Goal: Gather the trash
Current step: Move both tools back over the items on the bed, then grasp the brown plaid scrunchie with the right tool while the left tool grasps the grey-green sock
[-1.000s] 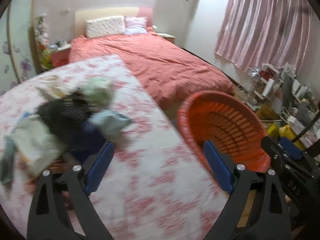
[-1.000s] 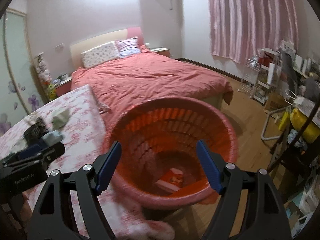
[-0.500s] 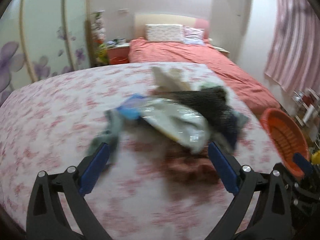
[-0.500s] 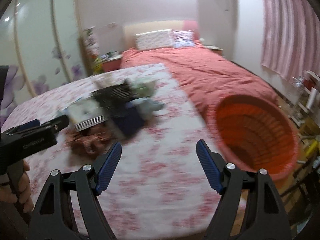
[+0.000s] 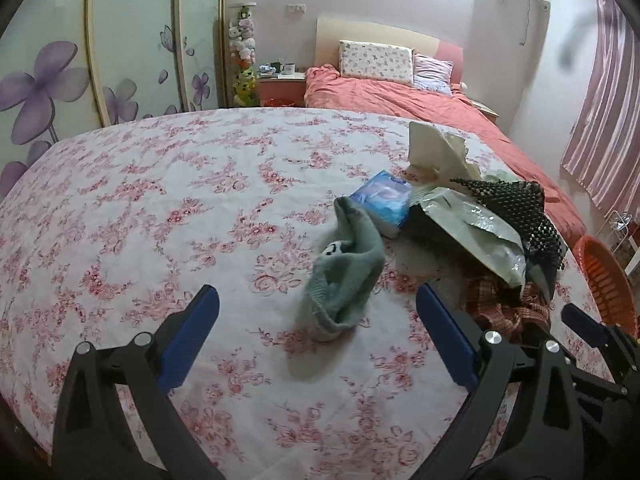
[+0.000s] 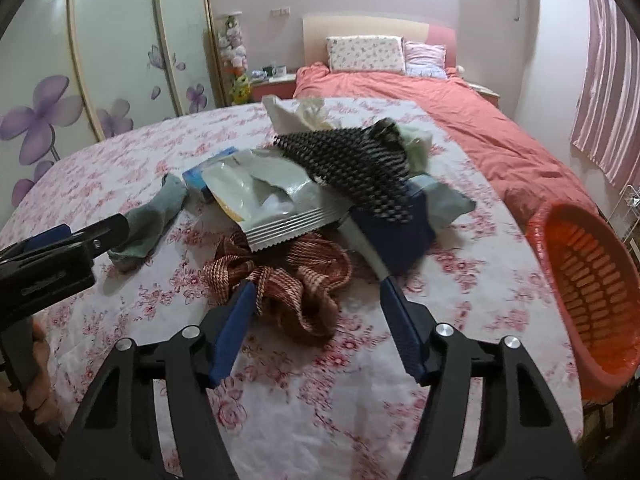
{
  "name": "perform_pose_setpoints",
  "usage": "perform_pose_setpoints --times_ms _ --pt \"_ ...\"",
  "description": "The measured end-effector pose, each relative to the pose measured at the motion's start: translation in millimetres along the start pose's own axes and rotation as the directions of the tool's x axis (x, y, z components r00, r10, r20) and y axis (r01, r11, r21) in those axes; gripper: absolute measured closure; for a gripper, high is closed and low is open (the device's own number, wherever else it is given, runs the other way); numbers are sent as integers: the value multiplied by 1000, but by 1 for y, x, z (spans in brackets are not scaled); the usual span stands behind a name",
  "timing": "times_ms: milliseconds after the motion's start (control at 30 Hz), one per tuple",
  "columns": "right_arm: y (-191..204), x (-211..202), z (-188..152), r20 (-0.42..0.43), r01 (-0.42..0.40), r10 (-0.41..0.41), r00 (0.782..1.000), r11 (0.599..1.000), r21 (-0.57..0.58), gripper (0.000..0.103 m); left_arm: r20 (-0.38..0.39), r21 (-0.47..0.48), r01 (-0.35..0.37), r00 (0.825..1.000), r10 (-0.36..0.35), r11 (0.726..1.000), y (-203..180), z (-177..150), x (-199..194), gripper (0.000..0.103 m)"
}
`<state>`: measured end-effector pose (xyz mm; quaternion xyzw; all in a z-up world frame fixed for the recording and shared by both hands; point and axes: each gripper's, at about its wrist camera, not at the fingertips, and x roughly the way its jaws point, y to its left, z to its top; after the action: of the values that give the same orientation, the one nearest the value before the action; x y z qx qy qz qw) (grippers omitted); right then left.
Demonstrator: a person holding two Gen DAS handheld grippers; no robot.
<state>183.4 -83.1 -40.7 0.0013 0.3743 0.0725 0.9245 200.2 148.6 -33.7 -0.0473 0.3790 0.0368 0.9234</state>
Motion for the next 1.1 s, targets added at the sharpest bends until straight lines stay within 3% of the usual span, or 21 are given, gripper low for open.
perform_pose_setpoints --times_ms 200,267,333,433,600,767,967,1100 --pt "3 11 -5 -37 12 -12 999 1000 -16 42 -15 12 19 1000 -19 1000 2 -2 8 7" --pt "4 14 -5 -47 2 -3 999 1000 -16 50 -24 5 30 999 -30 1000 4 -2 11 7" --pt "4 14 -6 -62 -34 33 998 999 -24 70 -34 -4 41 999 -41 999 5 -2 13 7" --pt "7 6 -8 -60 -35 32 998 998 -49 81 -49 -29 71 996 -72 997 8 -1 16 7" --pt "-1 -10 -8 -38 -62 61 997 998 -25 84 -57 -53 91 994 -94 994 9 3 18 10" --pt "-14 -32 -5 18 -51 51 999 999 1 85 -75 -28 88 993 -90 996 2 7 24 24" --pt "-32 -53 1 82 -34 30 996 998 48 85 -84 0 100 991 -99 995 -9 9 27 28" --pt "-39 -66 4 121 -92 82 989 993 75 85 -90 0 105 990 -104 995 -12 11 29 29"
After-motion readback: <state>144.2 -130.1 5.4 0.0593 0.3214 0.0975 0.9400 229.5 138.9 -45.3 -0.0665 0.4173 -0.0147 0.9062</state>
